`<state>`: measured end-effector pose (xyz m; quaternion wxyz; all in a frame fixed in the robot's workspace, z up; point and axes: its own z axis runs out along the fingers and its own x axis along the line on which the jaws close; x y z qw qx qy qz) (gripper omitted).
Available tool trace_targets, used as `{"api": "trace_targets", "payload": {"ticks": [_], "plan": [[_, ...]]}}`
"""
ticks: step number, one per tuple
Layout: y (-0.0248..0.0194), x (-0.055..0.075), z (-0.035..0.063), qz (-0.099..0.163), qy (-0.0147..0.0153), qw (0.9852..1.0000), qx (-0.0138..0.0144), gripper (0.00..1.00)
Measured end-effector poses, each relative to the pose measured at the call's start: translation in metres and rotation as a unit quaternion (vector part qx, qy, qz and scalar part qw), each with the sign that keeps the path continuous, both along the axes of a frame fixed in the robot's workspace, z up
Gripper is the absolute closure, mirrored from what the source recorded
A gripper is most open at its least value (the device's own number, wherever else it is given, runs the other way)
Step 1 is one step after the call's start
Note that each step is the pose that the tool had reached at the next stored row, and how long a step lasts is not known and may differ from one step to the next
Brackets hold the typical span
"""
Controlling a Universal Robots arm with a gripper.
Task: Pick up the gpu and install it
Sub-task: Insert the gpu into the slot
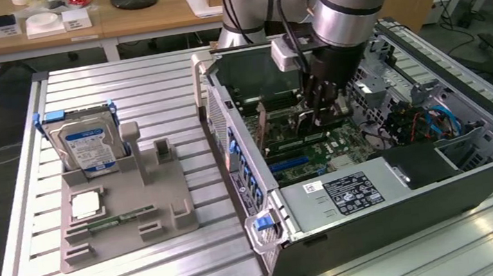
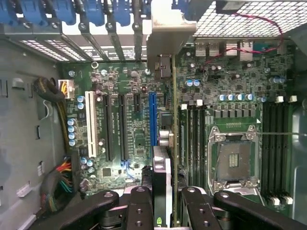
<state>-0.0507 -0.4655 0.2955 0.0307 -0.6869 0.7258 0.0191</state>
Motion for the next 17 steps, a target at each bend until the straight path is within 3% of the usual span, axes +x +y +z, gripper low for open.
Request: {"api": "trace_targets", "payload": {"ticks": [4, 8, 17], "plan": [[-0.0004, -0.003, -0.0048, 0.000, 0.0002, 1.0000, -0.0008, 0.72], [-0.0003, -0.003, -0.0103, 0.000, 0.0006, 1.0000, -0.0058, 0.72], [-0.0002, -0.005, -0.0153, 0.000, 0.0006, 1.0000, -0.0062, 0.72]]}}
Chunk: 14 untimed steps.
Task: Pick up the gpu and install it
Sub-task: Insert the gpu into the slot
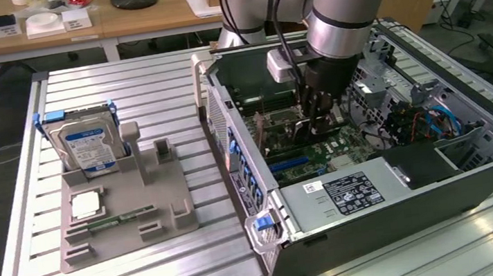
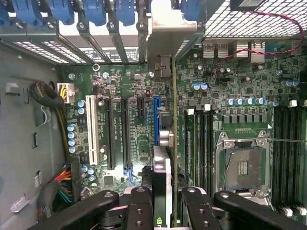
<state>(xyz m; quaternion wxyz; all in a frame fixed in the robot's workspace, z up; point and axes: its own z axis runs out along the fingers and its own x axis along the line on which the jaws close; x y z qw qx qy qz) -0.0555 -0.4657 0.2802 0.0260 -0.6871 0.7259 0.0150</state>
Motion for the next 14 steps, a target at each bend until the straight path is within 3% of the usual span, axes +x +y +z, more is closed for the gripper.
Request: {"api": "trace_targets", "payload": {"ticks": [14], "plan": [[-0.0005, -0.001, -0.0117, 0.000, 0.0001, 1.0000, 0.0000, 0.72]]}}
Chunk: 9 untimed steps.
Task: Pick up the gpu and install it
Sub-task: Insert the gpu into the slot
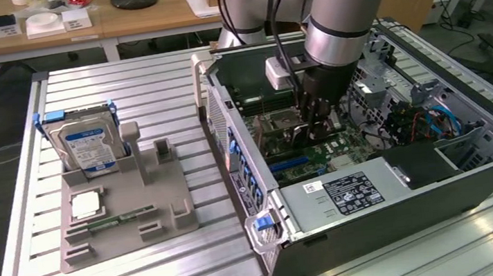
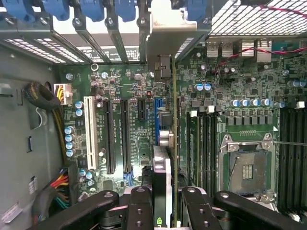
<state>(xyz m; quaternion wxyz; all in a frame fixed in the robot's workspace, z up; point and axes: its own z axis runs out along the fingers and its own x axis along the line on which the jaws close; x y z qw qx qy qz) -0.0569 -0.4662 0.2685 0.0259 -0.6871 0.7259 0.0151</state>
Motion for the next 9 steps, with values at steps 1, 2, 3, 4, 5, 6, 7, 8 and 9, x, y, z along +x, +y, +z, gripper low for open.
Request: {"api": "trace_targets", "payload": {"ticks": [1, 2, 3, 4, 5, 6, 7, 8, 9], "plan": [[0.0000, -0.0004, -0.0008, 0.000, 0.0000, 1.0000, 0.0000, 0.72], [0.0000, -0.0012, -0.0013, 0.000, 0.0001, 1.0000, -0.0001, 0.72], [0.0000, -0.0019, -0.0016, 0.000, 0.0000, 1.0000, -0.0001, 0.72], [0.0000, -0.0023, -0.0024, 0.000, 0.0000, 1.0000, 0.0000, 0.72], [0.0000, -0.0023, -0.0037, 0.000, 0.0000, 1.0000, 0.0000, 0.72], [0.0000, -0.0023, -0.0053, 0.000, 0.0000, 1.0000, 0.0001, 0.72], [0.0000, -0.0023, -0.0068, 0.000, 0.0000, 1.0000, 0.0001, 0.72], [0.0000, -0.0026, -0.0078, 0.000, 0.0000, 1.0000, 0.0001, 0.72], [0.0000, -0.0033, -0.0084, 0.000, 0.0000, 1.0000, 0.0000, 0.72]]}}
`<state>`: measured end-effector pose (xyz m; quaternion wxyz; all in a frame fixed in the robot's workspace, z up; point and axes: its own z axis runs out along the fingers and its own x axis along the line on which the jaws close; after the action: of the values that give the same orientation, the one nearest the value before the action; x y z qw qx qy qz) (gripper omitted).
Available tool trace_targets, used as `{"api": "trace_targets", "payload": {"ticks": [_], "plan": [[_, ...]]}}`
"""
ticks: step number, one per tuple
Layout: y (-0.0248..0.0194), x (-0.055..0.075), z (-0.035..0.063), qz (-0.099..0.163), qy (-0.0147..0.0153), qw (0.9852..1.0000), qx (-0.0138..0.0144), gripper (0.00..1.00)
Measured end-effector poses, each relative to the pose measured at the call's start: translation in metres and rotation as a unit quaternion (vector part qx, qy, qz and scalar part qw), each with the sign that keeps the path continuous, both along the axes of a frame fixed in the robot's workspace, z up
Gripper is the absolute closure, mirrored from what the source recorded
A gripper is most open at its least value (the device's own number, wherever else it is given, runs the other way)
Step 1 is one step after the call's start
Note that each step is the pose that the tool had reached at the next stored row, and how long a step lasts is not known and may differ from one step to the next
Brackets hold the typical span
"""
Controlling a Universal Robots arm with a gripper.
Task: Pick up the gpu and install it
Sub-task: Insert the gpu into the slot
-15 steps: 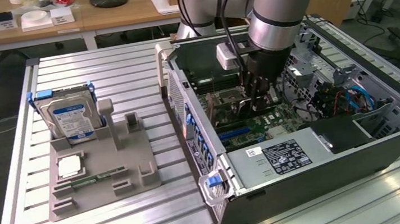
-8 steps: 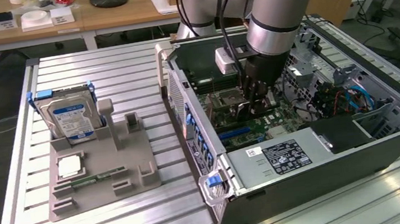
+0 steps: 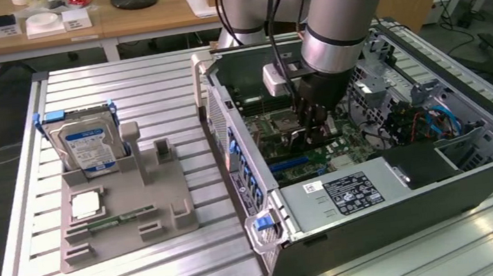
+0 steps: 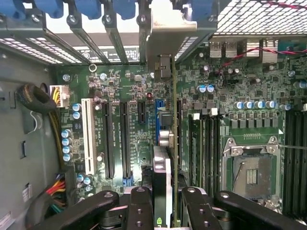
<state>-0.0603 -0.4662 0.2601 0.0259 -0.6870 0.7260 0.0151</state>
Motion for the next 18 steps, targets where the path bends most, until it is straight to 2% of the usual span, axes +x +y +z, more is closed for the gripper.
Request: {"api": "trace_targets", "payload": {"ticks": [8, 11, 18], "plan": [[0.0000, -0.003, -0.0089, 0.000, 0.0000, 1.0000, 0.0000, 0.72], [-0.0009, -0.004, -0.0095, 0.000, 0.0003, 1.0000, 0.0000, 0.72], [-0.0037, -0.004, -0.0109, 0.000, 0.0032, 1.0000, 0.0000, 0.72]]}}
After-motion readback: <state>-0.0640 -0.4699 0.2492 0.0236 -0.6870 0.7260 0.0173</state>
